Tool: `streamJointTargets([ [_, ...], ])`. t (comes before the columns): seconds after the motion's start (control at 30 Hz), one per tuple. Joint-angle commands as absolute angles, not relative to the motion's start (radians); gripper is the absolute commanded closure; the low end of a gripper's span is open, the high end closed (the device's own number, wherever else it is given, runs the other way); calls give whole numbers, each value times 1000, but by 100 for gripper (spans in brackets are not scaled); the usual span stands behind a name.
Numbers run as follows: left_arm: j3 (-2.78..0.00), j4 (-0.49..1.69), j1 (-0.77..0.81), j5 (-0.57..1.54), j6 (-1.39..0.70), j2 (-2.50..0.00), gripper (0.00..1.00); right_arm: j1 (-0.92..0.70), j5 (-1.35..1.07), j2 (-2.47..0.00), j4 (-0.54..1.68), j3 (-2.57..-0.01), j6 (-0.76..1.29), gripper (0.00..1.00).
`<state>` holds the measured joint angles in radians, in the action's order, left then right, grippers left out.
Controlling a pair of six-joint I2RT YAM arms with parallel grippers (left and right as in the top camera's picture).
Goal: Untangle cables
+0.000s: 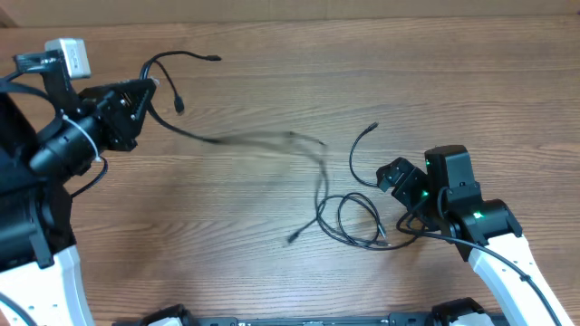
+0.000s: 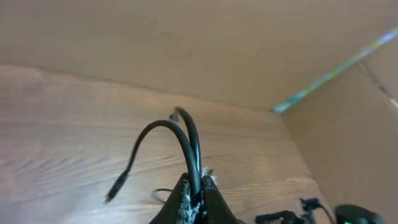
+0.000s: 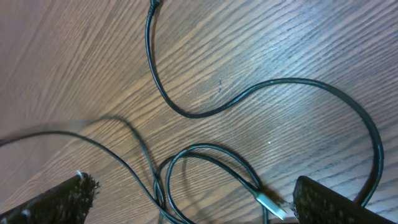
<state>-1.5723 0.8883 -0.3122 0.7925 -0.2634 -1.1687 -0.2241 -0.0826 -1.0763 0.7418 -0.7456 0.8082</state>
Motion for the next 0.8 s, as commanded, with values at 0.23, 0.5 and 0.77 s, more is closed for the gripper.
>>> streamJointTargets([
  [0.23,-1586,1082,-314,570,-269,-1346,8,-220,-101,-1076,739,-748,803,0],
  [0.5,-1586,1212,-313,566,-214,-1457,0,-220,-175,-1076,715,-748,694,0],
  [0.77,-1585,1345,-262,565,19,-1468,0,-220,-327,-1076,616,-748,612,0],
])
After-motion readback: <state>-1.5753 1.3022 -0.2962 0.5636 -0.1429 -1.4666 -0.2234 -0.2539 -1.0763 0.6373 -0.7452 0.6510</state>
